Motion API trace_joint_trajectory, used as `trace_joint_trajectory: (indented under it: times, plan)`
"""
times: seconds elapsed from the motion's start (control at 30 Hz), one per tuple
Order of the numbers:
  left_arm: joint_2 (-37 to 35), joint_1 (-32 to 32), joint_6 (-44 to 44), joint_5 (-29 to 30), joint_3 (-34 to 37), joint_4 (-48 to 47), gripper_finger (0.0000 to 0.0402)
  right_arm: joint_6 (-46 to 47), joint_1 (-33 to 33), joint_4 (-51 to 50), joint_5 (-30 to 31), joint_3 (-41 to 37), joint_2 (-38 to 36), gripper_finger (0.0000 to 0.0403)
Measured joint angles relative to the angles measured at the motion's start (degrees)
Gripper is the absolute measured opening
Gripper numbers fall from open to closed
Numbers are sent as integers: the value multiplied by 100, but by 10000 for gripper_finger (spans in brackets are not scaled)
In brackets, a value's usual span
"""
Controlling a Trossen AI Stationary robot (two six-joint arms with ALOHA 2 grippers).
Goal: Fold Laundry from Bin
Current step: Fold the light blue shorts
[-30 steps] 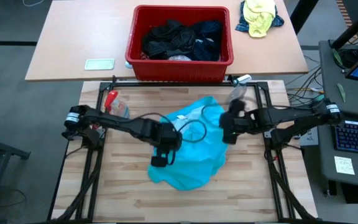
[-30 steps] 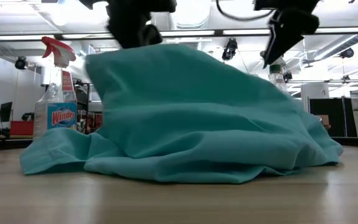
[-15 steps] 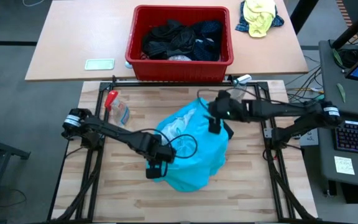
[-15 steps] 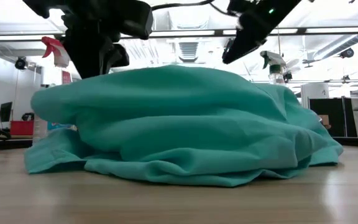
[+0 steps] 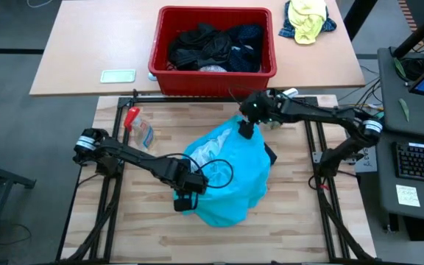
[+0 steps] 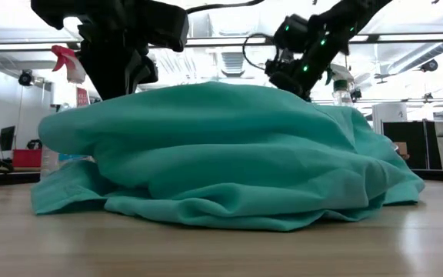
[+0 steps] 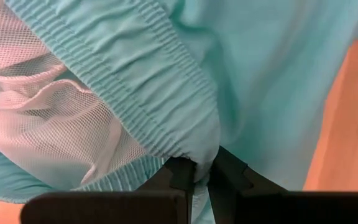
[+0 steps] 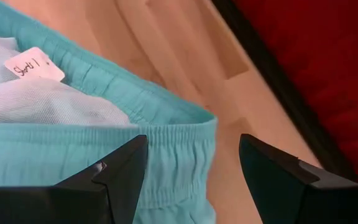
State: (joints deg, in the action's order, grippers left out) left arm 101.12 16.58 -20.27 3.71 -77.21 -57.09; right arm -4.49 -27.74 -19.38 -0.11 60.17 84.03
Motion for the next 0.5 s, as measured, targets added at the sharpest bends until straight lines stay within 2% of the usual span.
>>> trace_joint_trajectory:
  times: [0.1, 0.27, 0.33, 0.43, 0.5]
  plan:
    - [0, 0, 0, 28, 33, 40, 13, -2, -184, -10, -473, 113, 277, 242]
    - [0, 0, 0, 32, 147, 211, 13, 0, -345, 9, -1904, 252, 625, 242]
    - [1, 0, 0, 33, 228, 270, 13, -6, -357, -9, -2299, 267, 722, 238]
    - [0, 0, -41, 54, 340, 285, 13, -42, -358, -6, -2595, 268, 778, 218]
    - [2, 0, -92, 207, 379, 273, 13, -44, -353, -10, -2624, 236, 735, 191]
